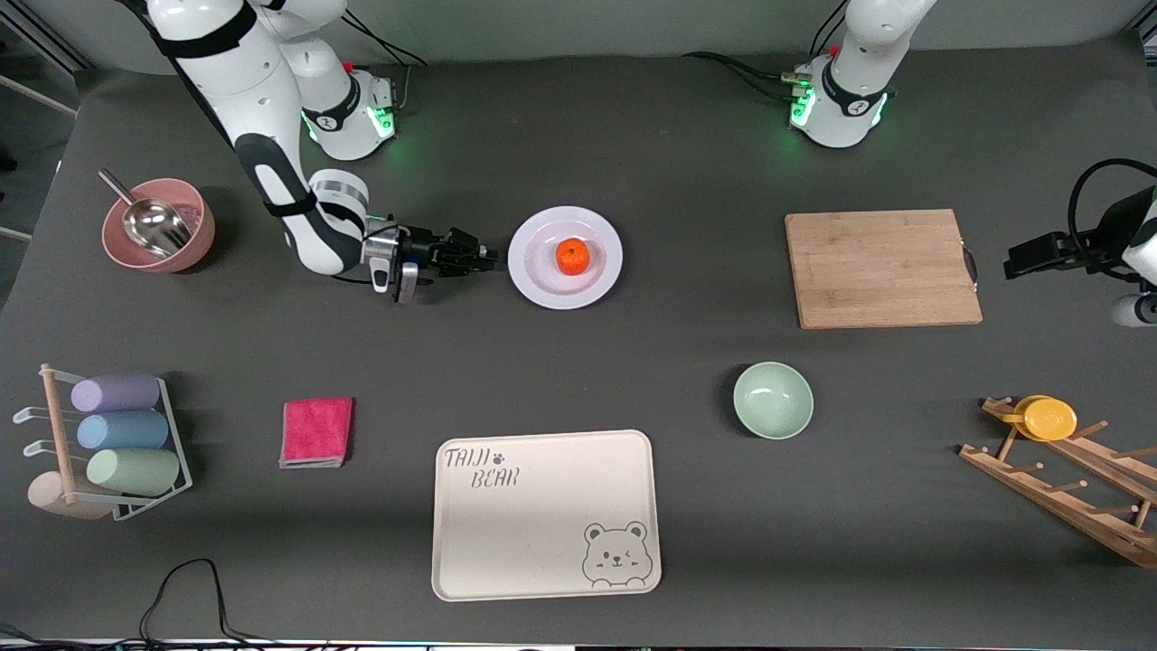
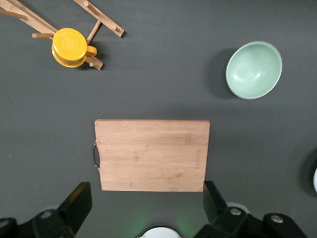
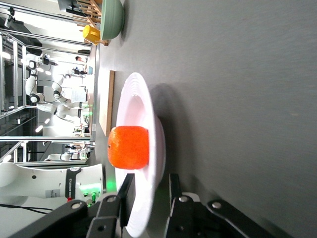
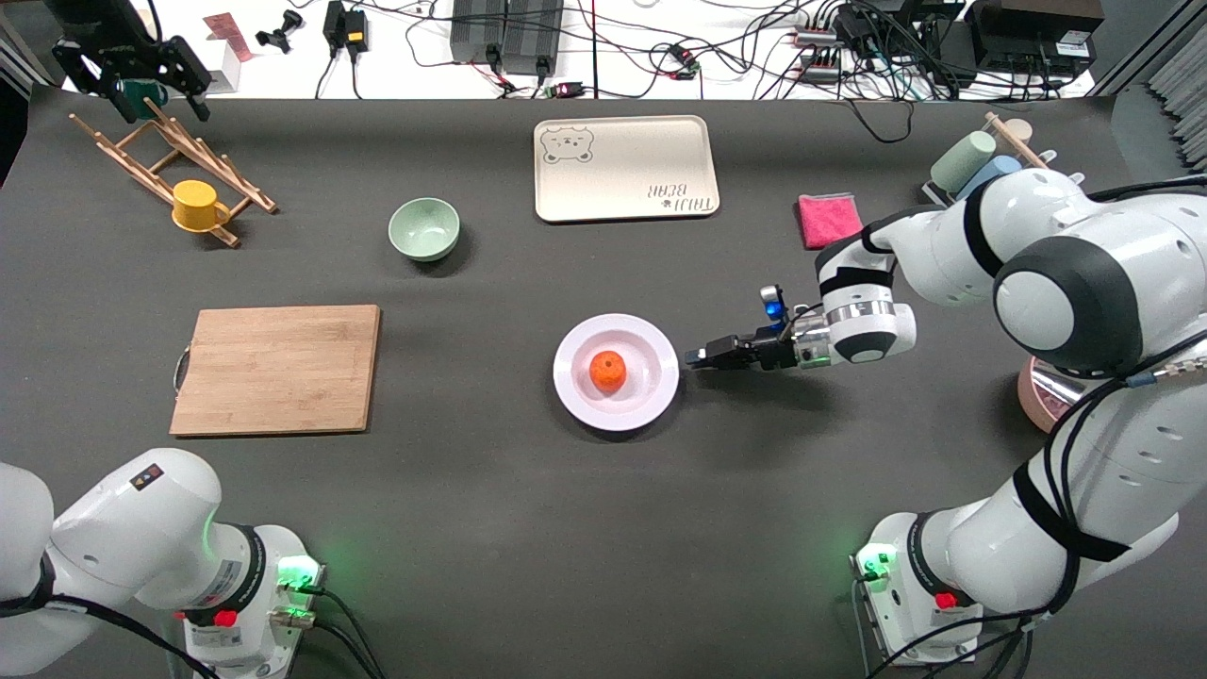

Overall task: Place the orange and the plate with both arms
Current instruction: 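Withdraw the left gripper while the right gripper approaches the plate rim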

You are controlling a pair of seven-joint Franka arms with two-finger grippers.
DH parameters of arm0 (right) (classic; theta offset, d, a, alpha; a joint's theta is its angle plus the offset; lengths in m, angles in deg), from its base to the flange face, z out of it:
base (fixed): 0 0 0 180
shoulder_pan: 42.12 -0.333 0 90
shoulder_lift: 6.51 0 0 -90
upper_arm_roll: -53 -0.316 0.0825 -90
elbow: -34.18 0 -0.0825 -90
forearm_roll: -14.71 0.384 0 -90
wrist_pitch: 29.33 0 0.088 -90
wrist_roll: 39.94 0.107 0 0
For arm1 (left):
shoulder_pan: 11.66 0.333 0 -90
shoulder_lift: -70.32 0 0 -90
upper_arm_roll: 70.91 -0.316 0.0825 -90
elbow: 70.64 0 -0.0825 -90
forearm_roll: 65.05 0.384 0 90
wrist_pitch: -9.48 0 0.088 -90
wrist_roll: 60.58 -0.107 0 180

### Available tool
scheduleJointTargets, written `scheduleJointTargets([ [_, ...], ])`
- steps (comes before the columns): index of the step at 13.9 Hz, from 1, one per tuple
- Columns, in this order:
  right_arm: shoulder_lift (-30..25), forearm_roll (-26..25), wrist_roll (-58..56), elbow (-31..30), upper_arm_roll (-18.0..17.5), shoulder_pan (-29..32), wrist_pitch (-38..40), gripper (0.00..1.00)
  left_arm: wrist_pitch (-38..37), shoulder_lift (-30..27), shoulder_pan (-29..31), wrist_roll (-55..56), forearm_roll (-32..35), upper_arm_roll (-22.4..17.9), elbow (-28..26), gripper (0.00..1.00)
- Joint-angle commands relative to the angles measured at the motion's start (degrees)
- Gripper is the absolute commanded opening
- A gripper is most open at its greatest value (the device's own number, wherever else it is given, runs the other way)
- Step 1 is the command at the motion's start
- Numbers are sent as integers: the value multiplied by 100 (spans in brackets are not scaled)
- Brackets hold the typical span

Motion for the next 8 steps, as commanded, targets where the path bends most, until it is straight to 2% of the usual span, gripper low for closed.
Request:
scheduleJointTargets([
  [1, 191, 461, -156, 187, -29, -293, -12, 35, 313, -688, 119, -586, -186, -224, -820, 100],
  [3, 270, 559, -164, 275, -38, -407, -29, 35, 674, -961, 110, -649, -405, -399, -1155, 100],
  [8, 341, 621, -164, 407, -108, -461, -109, 35, 956, -954, 110, -667, -415, -479, -1060, 100],
])
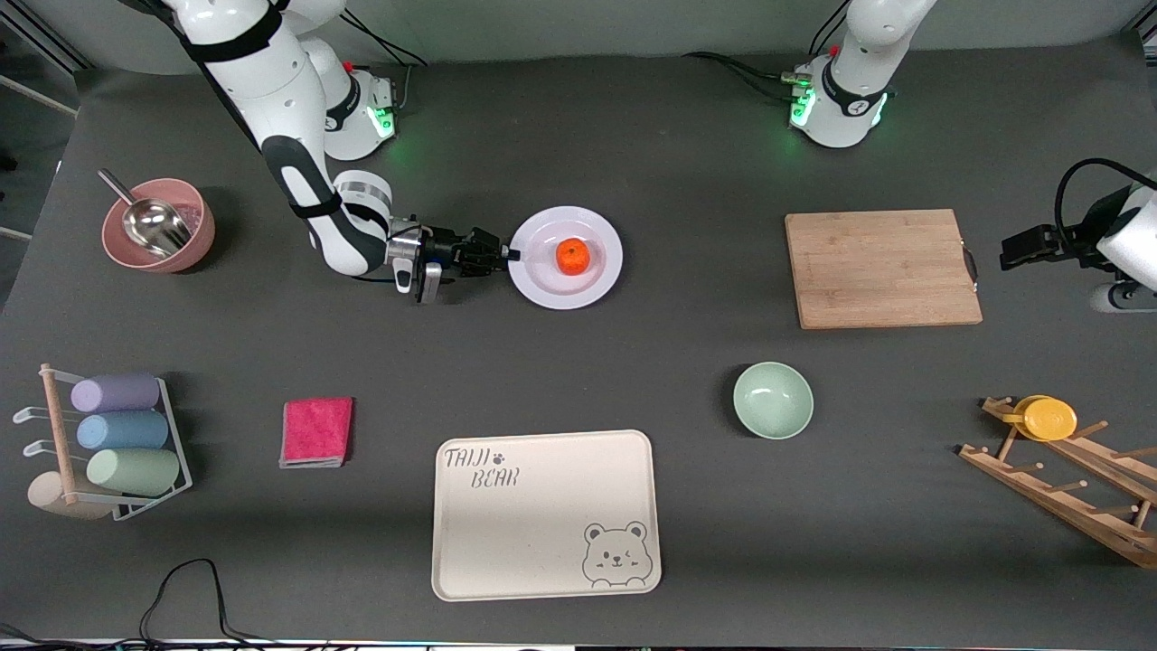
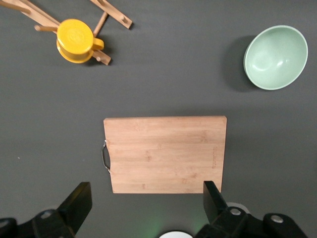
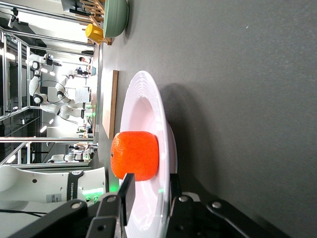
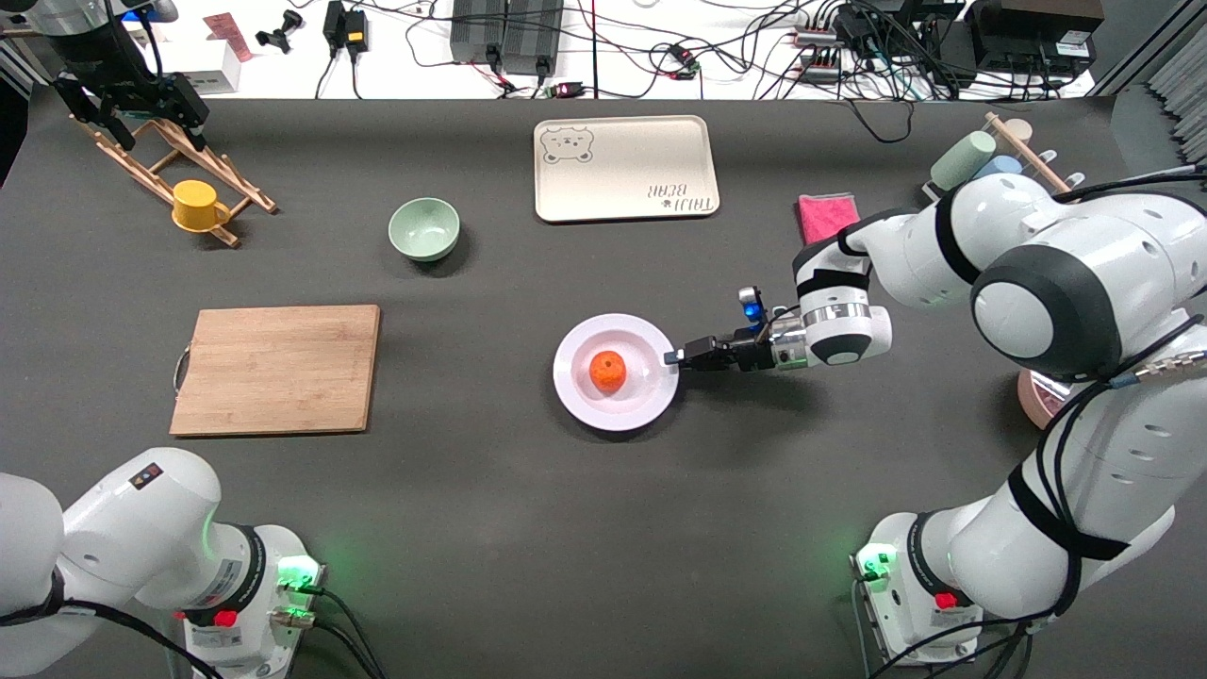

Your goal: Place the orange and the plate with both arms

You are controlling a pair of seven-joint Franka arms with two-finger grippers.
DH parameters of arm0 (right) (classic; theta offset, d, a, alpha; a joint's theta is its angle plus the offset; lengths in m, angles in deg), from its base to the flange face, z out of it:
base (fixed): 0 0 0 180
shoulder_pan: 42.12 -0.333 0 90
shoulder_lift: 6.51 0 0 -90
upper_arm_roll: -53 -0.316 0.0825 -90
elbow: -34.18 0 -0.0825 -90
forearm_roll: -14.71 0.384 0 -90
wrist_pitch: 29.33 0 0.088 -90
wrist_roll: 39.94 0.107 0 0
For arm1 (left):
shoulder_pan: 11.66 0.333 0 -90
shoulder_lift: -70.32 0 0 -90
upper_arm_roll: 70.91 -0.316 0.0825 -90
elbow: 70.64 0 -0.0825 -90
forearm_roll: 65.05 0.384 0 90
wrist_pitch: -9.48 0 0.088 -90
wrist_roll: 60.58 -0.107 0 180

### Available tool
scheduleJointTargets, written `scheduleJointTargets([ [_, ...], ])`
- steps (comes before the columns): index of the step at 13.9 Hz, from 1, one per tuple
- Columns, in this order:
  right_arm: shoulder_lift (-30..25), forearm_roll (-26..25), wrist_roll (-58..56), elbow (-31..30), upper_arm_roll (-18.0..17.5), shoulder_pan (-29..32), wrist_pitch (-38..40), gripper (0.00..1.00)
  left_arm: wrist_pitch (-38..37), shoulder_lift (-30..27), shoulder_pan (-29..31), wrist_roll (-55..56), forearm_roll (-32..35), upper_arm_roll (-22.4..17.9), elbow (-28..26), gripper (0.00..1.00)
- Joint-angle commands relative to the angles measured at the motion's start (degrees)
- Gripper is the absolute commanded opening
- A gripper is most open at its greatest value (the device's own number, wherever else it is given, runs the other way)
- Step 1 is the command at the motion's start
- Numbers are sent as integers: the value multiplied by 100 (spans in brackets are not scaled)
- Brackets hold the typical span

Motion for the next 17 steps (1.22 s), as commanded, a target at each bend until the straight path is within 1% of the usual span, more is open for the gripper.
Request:
scheduleJointTargets([
  [1, 121, 197, -162, 140, -65, -82, -66, 34, 208, -248, 67, -181, -119, -113, -123, 100],
  [2, 121, 197, -162, 140, -66, -82, -66, 28, 147, -256, 67, -173, -110, -113, -122, 100],
  [4, 129, 197, -162, 149, -66, -82, -66, 0, 94, -274, 58, -155, -84, -113, -131, 100],
  [6, 121, 197, -153, 157, -66, -73, -57, 0, -2, -265, 41, -190, -84, -113, -140, 100],
  [7, 95, 197, -145, 166, -66, -65, -31, 0, 15, -256, -160, -182, -92, -174, -140, 100],
  [8, 51, 197, -101, 166, -66, -30, -5, 0, 67, -256, -945, -181, -92, -949, -140, 100],
  [9, -54, 197, -75, 166, -57, 5, 13, 0, 59, -274, -2153, -181, -101, -2149, -140, 100],
  [10, -247, 188, 48, 158, -57, 102, 13, 0, 68, -300, -3123, -181, -127, -3187, -140, 100],
  [11, -510, 154, 336, 149, -57, 189, 22, 0, 59, -309, -3594, -190, -162, -3650, -131, 100],
  [12, -808, 110, 687, 131, -57, 208, 22, 0, 7, -335, -3711, -190, -267, -3777, -140, 100],
  [13, -1133, 92, 1134, 114, -57, 225, 22, 0, -20, -370, -3773, -190, -294, -3813, -157, 100],
  [14, -1389, 74, 1530, 105, -57, 226, 22, 0, -29, -379, -4044, -182, -294, -4065, -175, 100],
  [16, -1733, -4, 2112, 131, -57, 234, 13, 0, -11, -379, -5009, -190, -294, -5135, -184, 100],
  [17, -1769, -5, 2227, 157, -57, 234, 22, 0, 15, -379, -5187, -190, -294, -5305, -193, 100],
])
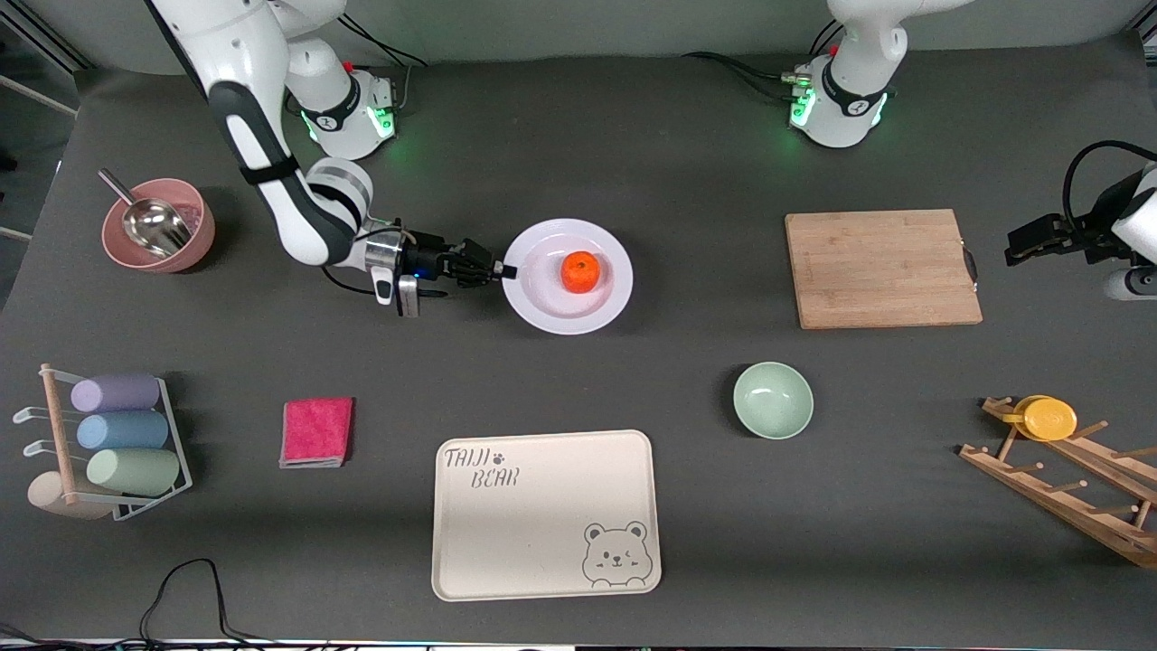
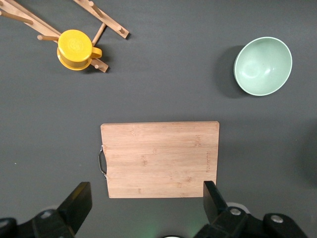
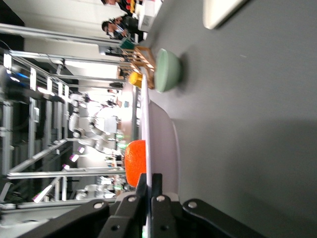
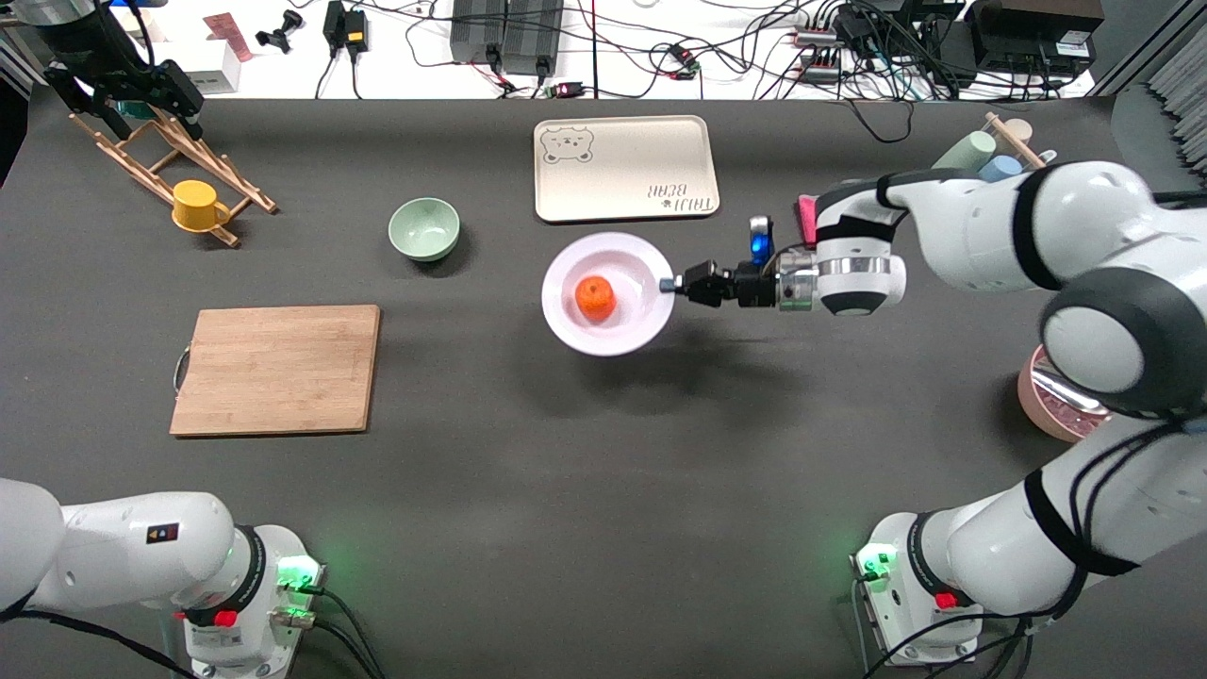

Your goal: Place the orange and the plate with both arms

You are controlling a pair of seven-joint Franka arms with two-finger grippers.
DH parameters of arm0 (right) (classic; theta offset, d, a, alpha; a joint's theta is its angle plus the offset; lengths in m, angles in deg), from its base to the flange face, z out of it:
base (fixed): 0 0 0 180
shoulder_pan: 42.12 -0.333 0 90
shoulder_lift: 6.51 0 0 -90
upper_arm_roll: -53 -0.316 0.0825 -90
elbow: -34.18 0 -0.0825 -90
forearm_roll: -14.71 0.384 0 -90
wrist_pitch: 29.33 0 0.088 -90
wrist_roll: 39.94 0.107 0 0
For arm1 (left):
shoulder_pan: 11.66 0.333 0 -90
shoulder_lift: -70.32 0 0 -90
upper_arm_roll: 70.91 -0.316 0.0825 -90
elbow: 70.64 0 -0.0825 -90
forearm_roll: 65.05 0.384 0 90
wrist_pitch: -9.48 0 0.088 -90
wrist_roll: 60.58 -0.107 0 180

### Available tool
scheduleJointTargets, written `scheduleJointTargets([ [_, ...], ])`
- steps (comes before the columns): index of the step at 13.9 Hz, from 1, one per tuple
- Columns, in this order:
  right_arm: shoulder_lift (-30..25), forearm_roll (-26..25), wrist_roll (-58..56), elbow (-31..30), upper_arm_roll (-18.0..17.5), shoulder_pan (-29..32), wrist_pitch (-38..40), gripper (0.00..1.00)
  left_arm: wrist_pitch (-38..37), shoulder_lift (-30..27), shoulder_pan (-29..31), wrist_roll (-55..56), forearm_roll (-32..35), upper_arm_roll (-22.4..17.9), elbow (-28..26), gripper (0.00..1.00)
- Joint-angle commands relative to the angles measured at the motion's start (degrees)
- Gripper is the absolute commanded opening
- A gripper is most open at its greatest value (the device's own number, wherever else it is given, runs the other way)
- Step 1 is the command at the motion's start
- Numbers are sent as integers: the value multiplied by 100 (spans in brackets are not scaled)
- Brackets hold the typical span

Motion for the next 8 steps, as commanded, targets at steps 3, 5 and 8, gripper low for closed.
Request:
scheduleJointTargets([
  [3, -107, -45, 455, 270, -14, 91, 2, 0, 127, -177, -511, -109, -38, -604, -158, 100],
  [5, 315, -53, 744, 866, -5, 197, -6, 0, 250, -168, -537, -109, -21, -596, -158, 100],
  [8, 1149, -149, 1009, 2025, 74, 241, -6, 0, 241, -168, -555, -109, -82, -490, -89, 100],
])
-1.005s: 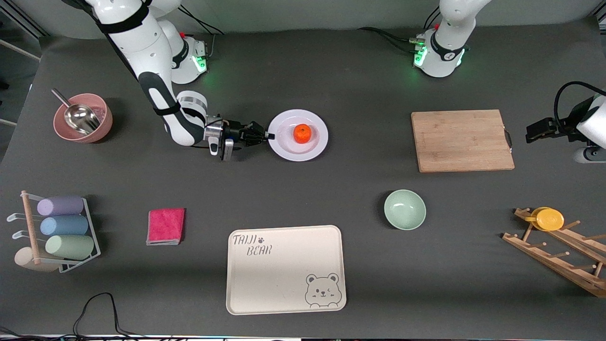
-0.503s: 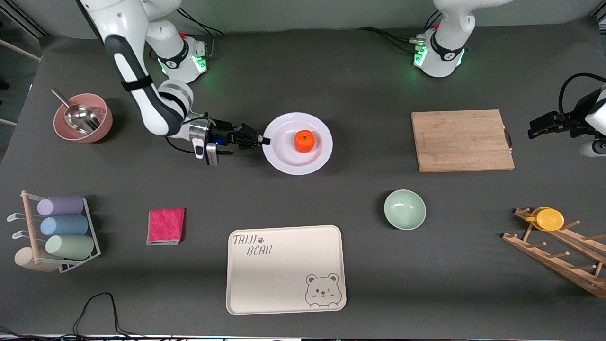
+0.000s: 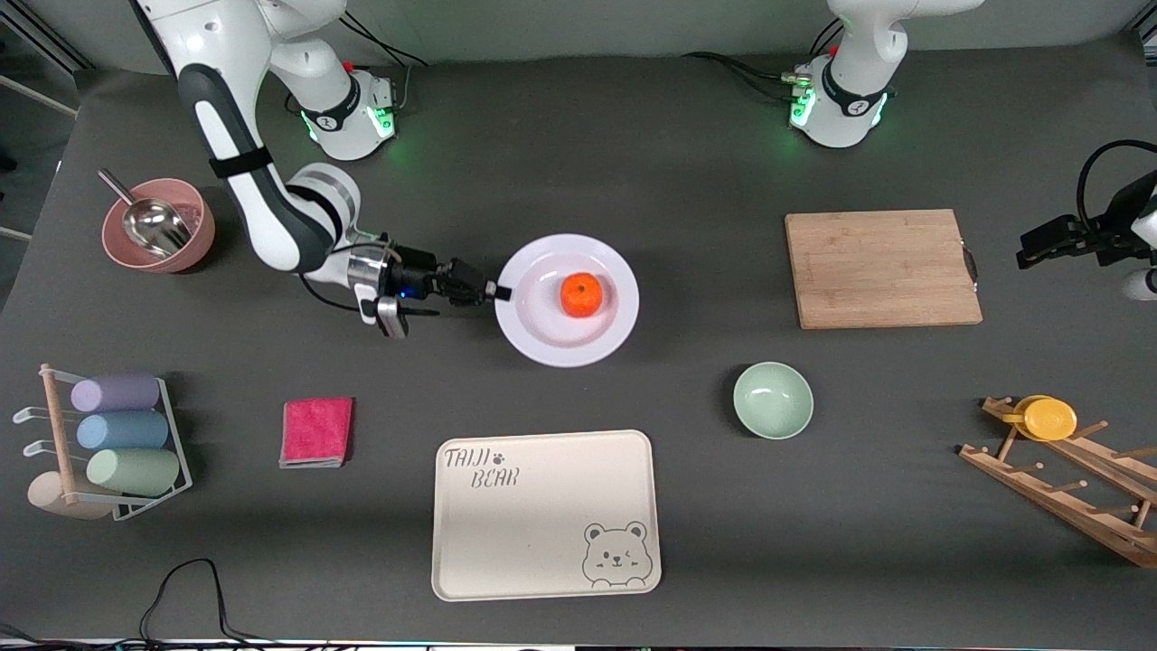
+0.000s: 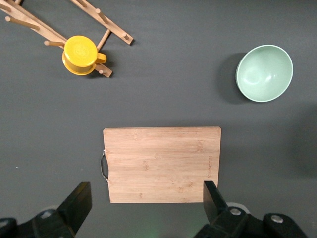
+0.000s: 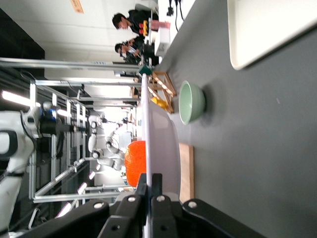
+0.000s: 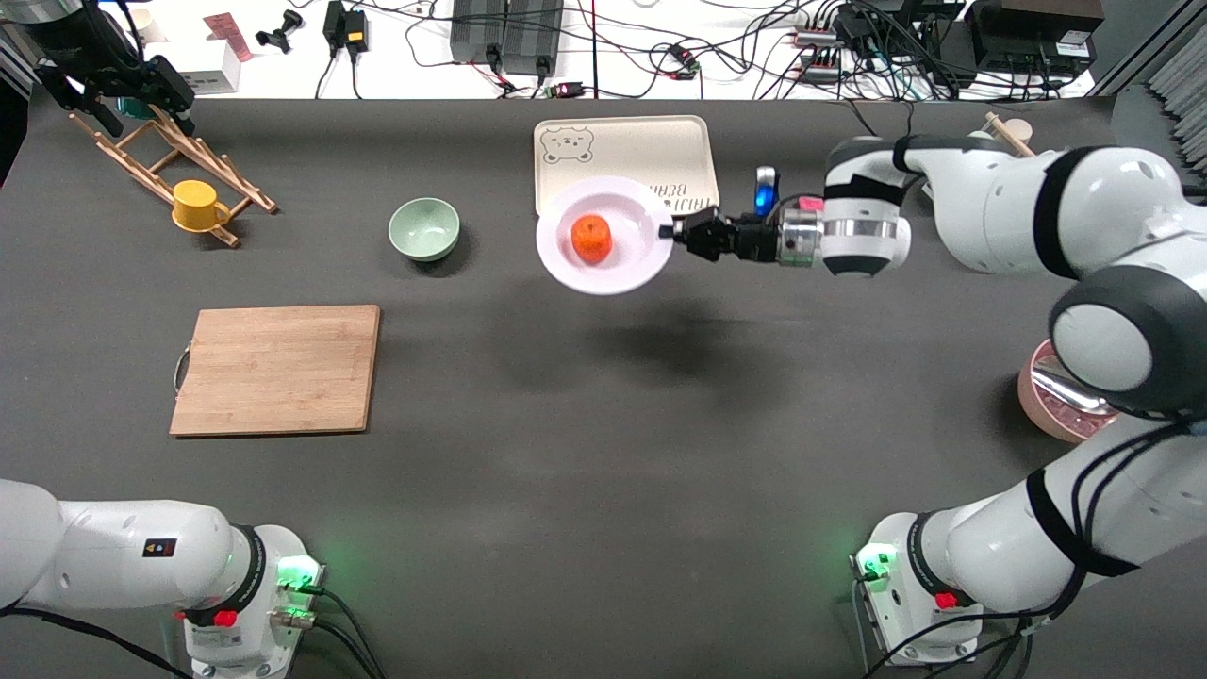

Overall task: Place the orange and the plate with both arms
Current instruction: 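Slide the plate with the right gripper onto the bear tray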

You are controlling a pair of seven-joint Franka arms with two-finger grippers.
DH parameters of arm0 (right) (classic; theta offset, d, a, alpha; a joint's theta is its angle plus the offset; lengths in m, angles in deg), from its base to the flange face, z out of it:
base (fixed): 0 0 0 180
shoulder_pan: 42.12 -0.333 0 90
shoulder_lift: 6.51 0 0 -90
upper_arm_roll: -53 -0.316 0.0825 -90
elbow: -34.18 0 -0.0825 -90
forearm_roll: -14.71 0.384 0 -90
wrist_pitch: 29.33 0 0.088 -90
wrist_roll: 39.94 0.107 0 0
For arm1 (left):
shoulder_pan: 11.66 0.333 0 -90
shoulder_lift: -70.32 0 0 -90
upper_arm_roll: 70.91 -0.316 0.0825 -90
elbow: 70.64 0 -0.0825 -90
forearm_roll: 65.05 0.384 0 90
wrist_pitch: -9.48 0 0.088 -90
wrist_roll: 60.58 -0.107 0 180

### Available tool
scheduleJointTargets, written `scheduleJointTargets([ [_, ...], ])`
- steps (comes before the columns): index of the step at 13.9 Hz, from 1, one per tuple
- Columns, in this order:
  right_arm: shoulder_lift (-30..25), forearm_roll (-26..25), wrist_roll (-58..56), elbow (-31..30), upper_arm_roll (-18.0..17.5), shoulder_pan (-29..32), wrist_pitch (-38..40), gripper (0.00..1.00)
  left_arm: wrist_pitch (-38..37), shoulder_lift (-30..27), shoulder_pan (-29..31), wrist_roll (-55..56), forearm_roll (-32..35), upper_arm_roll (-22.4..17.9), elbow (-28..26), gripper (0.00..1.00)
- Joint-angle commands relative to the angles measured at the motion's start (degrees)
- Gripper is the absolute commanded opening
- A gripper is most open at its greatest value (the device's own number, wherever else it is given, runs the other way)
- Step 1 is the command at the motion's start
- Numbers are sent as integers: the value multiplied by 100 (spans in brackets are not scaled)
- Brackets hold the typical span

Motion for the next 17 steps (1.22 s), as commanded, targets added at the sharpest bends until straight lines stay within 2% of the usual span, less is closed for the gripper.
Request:
scheduleJointTargets([
  [1, 1092, -297, 342, 1438, 122, 34, 20, 0, -8, -188, -94, -79, -62, -20, -50, 100],
  [8, 3123, -1053, 2036, 5024, 763, 78, 20, 0, 229, -92, -155, -158, -53, 121, 3, 100],
  [10, 3668, -1186, 2415, 5905, 826, 95, 20, 0, 272, -83, -155, -167, 8, 121, 21, 100],
  [13, 4144, -1151, 2452, 6452, 914, 104, -6, 0, 299, -31, -129, -167, -35, 121, 21, 100],
  [16, 4382, -1143, 2014, 6418, 914, 104, -24, 0, 334, 136, -77, -167, -114, 95, 38, 100],
  [17, 4470, -1143, 1821, 6392, 914, 104, -15, 0, 308, 128, 2, -176, -393, 42, 117, 100],
])
